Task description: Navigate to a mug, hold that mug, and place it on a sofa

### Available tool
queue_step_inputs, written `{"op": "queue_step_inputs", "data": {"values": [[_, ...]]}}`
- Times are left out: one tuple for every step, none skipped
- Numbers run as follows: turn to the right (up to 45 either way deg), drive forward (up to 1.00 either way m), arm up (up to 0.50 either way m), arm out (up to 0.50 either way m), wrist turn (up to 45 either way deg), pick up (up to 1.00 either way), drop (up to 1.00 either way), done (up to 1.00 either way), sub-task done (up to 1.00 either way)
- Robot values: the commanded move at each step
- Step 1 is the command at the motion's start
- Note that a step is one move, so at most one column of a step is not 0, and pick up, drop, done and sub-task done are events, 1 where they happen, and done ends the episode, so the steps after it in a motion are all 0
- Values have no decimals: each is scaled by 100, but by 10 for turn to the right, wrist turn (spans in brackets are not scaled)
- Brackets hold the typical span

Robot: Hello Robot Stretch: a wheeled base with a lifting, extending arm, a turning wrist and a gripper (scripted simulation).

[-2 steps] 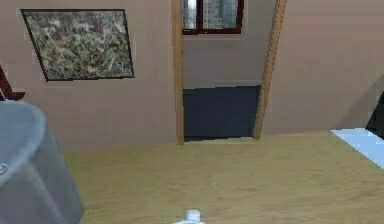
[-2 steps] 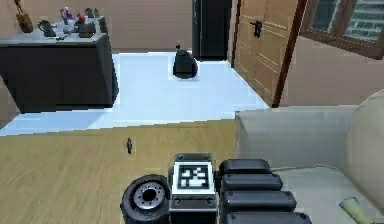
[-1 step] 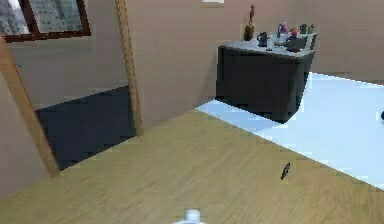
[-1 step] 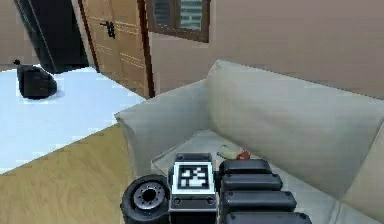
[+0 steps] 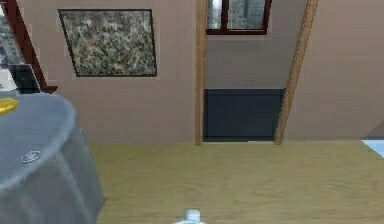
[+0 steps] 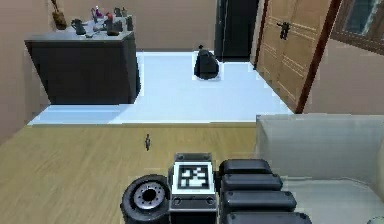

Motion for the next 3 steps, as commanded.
{"op": "queue_step_inputs", "data": {"values": [[-450, 0, 0, 0, 0, 0, 0, 0, 0], [-450, 0, 0, 0, 0, 0, 0, 0, 0], [-360, 0, 0, 0, 0, 0, 0, 0, 0]]}}
